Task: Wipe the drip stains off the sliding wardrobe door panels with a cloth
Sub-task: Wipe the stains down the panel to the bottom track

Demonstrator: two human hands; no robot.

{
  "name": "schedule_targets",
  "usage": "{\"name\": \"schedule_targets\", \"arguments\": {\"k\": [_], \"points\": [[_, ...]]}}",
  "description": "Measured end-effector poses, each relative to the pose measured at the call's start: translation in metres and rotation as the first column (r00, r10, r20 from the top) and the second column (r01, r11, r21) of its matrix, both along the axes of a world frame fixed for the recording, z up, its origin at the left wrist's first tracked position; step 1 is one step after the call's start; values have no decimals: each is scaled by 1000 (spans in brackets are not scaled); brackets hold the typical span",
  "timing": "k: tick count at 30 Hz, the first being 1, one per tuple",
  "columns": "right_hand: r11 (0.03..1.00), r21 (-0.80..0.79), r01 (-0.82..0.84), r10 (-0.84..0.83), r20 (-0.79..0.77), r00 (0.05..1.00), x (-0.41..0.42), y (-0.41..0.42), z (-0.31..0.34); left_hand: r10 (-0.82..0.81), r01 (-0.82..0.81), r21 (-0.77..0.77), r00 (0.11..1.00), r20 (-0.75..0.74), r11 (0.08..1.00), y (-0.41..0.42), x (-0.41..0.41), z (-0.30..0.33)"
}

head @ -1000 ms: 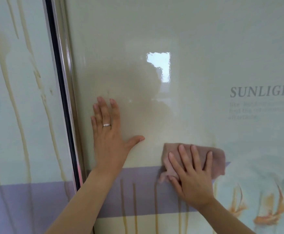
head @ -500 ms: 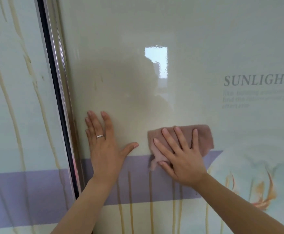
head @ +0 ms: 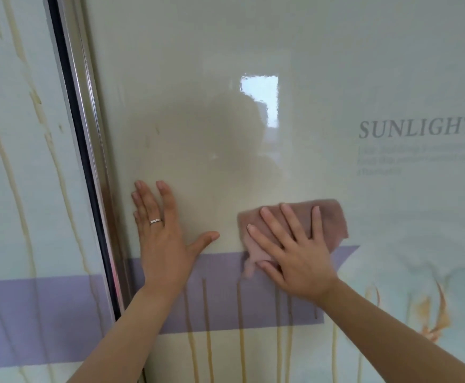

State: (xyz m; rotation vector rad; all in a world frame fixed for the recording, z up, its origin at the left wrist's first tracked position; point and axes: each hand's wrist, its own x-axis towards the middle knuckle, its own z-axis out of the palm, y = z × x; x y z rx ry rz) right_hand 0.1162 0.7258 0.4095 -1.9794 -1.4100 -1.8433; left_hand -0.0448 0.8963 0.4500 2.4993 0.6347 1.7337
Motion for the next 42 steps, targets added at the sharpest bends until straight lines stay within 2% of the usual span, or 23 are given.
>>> {"name": "schedule_targets", "arguments": {"k": [3,5,10,12,14,17,18,24,29,33,36,39,42], "points": [[971,237,-1,31,-124,992,-5,12,48,6,-6,-20,1000,-4,1000,0,0,1],[955,296,5,53,-189,980,-8,19,57,2,-3,-35,1000,-20,999,-2,0,0],[1000,22,12,-11,-56,998,3,-2,-23,-13,11,-66,1000,-23,998,-5,-2,3],[999,-37,-3,3,-4,1000,10,-17,-32,-23,21,-68,999,-23,997,-6,-3,3],[1000,-1,12,-12,26,1000,20,-26,-16,-30,28,-66,999,-19,997,-6,-3,4],[968,240,69,-50,-85,995,33,-35,19,-37,36,-85,999,-14,996,-6,-3,4],[960,268,84,-55,-114,992,36,-38,21,-36,34,-85,999,-15,996,-7,-3,4],[996,62,56,-52,-60,997,38,-51,-30,-31,29,-90,999,-19,996,-9,-5,6],[1000,21,-21,22,-33,999,15,-22,-13,-25,24,-69,999,-23,997,-7,-5,4],[993,-16,-118,118,-22,993,-17,25,-7,-19,18,-11,994,-106,1000,6,-17,-2],[992,18,-128,129,-47,991,-35,48,-16,-4,10,35,987,-158,999,13,-30,-19],[990,-60,-131,130,-9,991,-43,54,-27,15,-1,89,986,-166,996,17,-31,-31],[984,-89,-153,156,30,987,-41,49,-10,12,5,97,986,-168,995,19,-28,-33]]}}
